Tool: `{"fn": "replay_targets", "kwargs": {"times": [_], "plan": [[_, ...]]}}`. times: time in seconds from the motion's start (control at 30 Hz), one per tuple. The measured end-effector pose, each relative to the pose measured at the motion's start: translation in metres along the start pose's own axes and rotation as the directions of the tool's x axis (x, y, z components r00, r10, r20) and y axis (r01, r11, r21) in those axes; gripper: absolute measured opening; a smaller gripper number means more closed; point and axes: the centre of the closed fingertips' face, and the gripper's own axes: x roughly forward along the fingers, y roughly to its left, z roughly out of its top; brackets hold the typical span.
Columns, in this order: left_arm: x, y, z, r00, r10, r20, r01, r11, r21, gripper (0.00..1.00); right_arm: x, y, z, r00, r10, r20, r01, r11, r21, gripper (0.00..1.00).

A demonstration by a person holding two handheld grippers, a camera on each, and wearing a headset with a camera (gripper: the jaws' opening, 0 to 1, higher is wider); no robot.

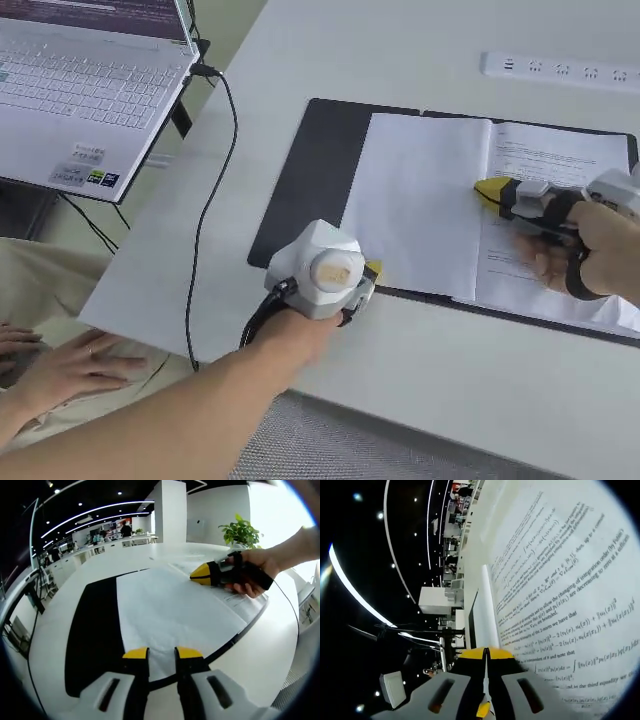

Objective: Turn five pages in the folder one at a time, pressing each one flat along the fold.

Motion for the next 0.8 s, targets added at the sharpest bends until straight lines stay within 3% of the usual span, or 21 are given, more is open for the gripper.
{"fn": "replay_targets", "kwargs": {"times": [0.23, 0.47, 0.8], "plan": [[0.000, 0.000, 0.000, 1.0000, -0.002, -0.001, 0.002, 1.000, 0.009, 0.18, -0.020, 0.001, -0.050, 0.9974, -0.008, -0.072, 0.007, 1.000, -0.014, 0.00], [0.001, 0.000, -0.001, 1.0000, -0.003, -0.002, 0.003, 1.000, 0.017, 0.18, -0.034, -0.003, -0.082, 0.9927, -0.021, -0.119, 0.018, 0.999, -0.030, 0.00], [0.001, 0.000, -0.001, 0.9999, -0.011, -0.010, 0.011, 1.000, 0.020, 0.18, -0.056, -0.008, -0.121, 0.9901, -0.024, -0.138, 0.022, 1.000, -0.016, 0.00]]}}
